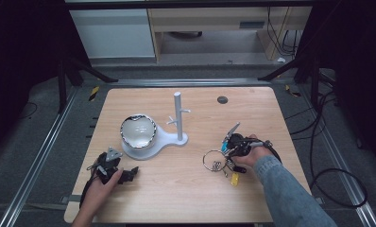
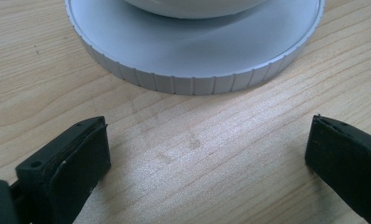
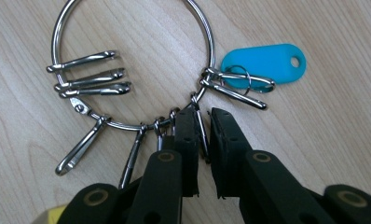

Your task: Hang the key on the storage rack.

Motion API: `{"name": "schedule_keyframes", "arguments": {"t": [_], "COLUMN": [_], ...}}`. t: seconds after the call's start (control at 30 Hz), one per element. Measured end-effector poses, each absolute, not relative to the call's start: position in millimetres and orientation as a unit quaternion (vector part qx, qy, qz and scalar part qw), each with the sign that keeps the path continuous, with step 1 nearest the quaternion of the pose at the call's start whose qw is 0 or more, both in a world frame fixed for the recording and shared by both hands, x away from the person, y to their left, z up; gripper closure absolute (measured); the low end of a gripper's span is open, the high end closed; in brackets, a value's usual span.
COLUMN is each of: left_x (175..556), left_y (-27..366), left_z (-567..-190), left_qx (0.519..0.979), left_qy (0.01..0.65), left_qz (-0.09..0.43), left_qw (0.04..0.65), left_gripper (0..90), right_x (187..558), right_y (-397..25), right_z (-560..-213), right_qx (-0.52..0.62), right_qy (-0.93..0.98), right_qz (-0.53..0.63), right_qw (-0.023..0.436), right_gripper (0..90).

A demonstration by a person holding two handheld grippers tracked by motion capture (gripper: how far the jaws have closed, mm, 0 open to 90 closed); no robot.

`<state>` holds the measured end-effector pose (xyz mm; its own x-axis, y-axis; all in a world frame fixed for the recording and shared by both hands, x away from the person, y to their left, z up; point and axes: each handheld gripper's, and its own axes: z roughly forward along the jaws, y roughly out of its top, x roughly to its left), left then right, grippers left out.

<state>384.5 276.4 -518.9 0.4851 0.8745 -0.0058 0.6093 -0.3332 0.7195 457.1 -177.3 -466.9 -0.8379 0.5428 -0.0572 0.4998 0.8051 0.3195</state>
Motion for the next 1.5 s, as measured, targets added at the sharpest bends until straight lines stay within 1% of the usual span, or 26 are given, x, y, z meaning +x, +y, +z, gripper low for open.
{"name": "schedule_keyframes", "arguments": {"t": [0.23, 0.47, 0.67, 0.7, 0.97, 1.0, 1.33, 1.5], "left_x": [384, 384, 384, 384, 384, 384, 384, 384], "left_y": [276, 277, 277, 277, 277, 277, 277, 277], "left_z": [-519, -519, -519, -519, -519, -519, -519, -519], "left_qx": [0.792, 0.793, 0.792, 0.792, 0.792, 0.793, 0.793, 0.793], "left_qy": [0.469, 0.468, 0.467, 0.467, 0.467, 0.467, 0.467, 0.467], "left_qz": [0.196, 0.196, 0.196, 0.196, 0.196, 0.195, 0.195, 0.195], "left_qw": [0.338, 0.338, 0.340, 0.340, 0.340, 0.340, 0.340, 0.340], "left_gripper": [0.0, 0.0, 0.0, 0.0, 0.0, 0.0, 0.0, 0.0], "right_x": [462, 462, 461, 461, 461, 461, 463, 463], "right_y": [-176, -179, -182, -182, -179, -179, -182, -183], "right_z": [-466, -463, -436, -436, -392, -384, -358, -351], "right_qx": [0.286, 0.296, 0.298, 0.298, 0.284, 0.280, 0.283, 0.282], "right_qy": [0.946, 0.941, 0.935, 0.935, 0.931, 0.931, 0.922, 0.921], "right_qz": [0.142, 0.159, 0.184, 0.184, 0.210, 0.211, 0.234, 0.237], "right_qw": [0.053, 0.046, 0.061, 0.061, 0.090, 0.100, 0.118, 0.123], "right_gripper": [88.1, 88.6, 88.6, 88.6, 88.6, 88.6, 88.7, 88.7]}}
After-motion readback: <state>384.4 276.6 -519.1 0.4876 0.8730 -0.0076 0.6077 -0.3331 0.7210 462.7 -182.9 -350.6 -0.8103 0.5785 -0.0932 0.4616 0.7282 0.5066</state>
